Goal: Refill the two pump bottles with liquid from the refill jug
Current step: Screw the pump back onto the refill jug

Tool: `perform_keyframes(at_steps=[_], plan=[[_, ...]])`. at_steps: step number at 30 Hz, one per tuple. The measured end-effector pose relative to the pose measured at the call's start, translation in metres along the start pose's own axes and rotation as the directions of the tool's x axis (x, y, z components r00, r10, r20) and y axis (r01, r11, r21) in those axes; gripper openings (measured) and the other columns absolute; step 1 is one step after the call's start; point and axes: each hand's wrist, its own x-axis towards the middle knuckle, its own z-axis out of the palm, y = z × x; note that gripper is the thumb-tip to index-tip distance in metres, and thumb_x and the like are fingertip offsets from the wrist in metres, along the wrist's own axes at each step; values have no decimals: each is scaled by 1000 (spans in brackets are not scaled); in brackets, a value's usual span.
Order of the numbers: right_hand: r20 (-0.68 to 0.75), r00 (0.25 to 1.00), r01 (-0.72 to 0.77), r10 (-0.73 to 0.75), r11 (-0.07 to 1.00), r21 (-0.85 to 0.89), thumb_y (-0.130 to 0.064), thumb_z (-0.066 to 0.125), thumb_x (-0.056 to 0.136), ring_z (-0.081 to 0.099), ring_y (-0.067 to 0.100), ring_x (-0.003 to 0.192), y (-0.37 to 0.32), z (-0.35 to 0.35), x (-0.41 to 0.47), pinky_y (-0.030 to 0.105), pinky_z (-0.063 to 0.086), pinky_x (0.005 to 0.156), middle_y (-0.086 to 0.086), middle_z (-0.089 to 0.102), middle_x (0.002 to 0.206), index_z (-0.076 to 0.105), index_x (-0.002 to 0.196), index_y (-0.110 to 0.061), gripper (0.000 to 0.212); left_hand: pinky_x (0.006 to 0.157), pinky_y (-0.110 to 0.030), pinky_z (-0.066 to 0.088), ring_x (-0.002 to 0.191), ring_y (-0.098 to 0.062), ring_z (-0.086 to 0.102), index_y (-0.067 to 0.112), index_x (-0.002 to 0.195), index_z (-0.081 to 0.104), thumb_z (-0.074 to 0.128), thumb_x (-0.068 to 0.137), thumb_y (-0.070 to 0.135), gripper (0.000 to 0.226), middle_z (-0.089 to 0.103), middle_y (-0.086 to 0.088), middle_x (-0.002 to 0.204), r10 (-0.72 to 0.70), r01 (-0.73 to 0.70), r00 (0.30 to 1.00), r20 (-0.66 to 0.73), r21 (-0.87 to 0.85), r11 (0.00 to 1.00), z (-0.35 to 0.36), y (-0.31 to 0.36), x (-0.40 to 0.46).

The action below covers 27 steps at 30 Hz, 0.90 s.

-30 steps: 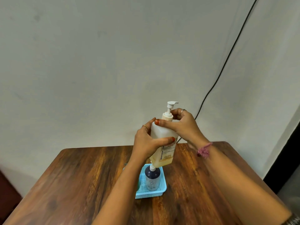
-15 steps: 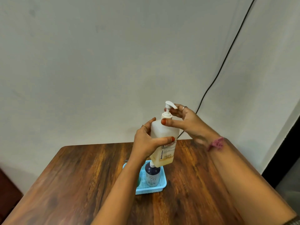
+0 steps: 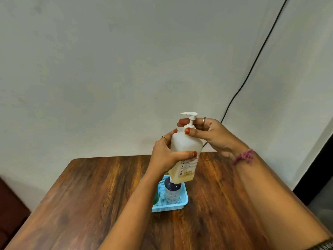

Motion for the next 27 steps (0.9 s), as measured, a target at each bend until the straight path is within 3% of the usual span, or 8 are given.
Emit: perform_keyframes(at_steps=[4,9,17,21,25,27], plan=[[-196,975,86,-106,990,-109,-14,70,83,66,10,100,4,20,3,25,56,83,-2,71,106,69,106,-17,23,85,-37,57,103,-12,63,23,137,48,85,44,49,103,62,4,121,-5,5,1000,-22,-3,1000,-3,-2,1],[-297,940,95,-165,967,-236,-17,73,81,63,6,103,10,40,8,23,52,87,-4,70,106,69,104,-23,24,86,-38,57,104,-12,63,24,136,49,84,41,54,106,62,4,122,-17,16,998,-57,-16,1000,-10,-10,0],[-349,927,71,-139,977,-201,-26,77,75,63,4,103,16,59,11,31,54,90,-8,70,106,69,105,-25,30,86,-34,57,104,-10,63,21,137,48,89,59,28,89,62,3,122,-29,32,999,38,-72,997,-32,-18,1],[-299,950,51,-92,989,-142,-44,75,66,52,0,118,20,61,2,16,45,93,-11,59,127,56,128,-24,68,87,-35,56,106,-13,63,21,135,48,89,52,37,93,61,2,123,-40,49,996,83,-109,993,-46,-22,5],[-305,952,-34,3,995,-96,-49,80,49,48,7,124,34,66,-8,32,40,106,-8,50,138,43,138,-22,101,88,-33,55,105,-11,64,20,130,52,87,44,41,95,64,4,117,-61,73,996,71,-176,982,-57,-26,9],[-292,955,-91,51,988,-123,-47,83,44,50,10,123,43,73,-11,36,44,104,-4,50,137,38,141,-20,110,85,-29,55,104,-10,63,22,126,53,89,48,34,87,63,6,114,-60,76,994,90,-183,980,-61,-29,10]])
